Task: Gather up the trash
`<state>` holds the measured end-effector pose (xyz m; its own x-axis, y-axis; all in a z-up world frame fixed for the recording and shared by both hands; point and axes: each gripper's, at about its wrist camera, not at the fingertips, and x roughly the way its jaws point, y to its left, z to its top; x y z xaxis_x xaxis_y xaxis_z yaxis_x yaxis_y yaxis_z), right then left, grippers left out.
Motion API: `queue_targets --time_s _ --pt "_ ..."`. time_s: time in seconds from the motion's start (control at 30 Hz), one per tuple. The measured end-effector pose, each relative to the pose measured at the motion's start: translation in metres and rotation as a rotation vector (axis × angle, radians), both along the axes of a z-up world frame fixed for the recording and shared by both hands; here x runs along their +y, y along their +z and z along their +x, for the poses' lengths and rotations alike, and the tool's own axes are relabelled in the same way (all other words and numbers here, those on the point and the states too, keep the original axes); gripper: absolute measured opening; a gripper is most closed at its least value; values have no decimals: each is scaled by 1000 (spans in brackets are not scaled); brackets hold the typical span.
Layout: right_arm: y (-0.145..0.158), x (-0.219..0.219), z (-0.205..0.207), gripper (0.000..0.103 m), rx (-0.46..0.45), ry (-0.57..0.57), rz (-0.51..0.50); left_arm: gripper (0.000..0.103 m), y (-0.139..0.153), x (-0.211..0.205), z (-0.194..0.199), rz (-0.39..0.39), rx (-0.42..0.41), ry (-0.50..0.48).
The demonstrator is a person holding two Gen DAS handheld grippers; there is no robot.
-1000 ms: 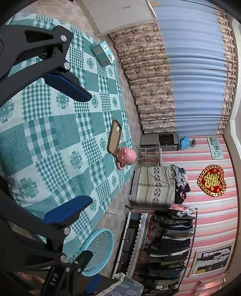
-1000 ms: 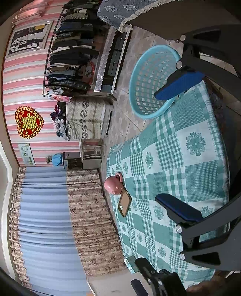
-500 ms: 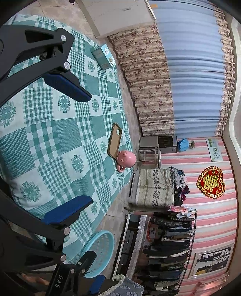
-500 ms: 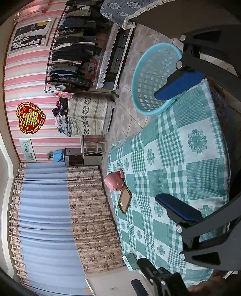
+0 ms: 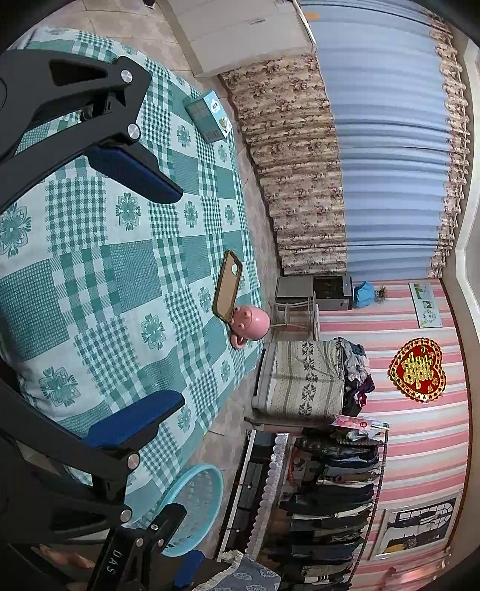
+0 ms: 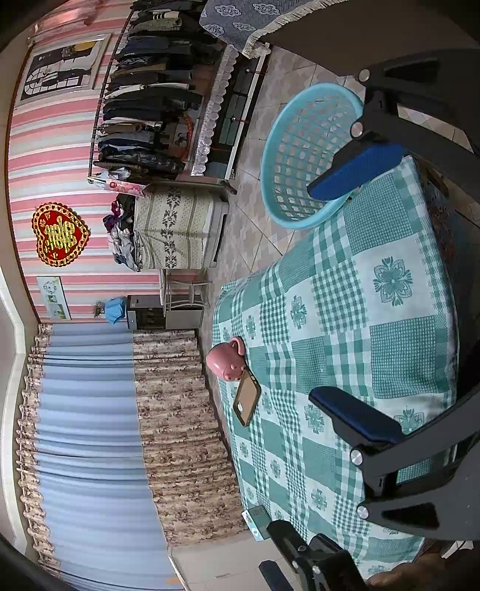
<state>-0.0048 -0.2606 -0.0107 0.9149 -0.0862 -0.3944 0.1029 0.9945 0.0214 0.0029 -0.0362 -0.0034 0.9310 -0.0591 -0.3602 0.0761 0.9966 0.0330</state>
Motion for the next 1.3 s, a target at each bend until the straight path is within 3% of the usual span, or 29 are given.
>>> queue_targets --time_s 1.3 --pt "0 3 1 98 -5 -4 -4 98 4 0 -2 4 -13 9"
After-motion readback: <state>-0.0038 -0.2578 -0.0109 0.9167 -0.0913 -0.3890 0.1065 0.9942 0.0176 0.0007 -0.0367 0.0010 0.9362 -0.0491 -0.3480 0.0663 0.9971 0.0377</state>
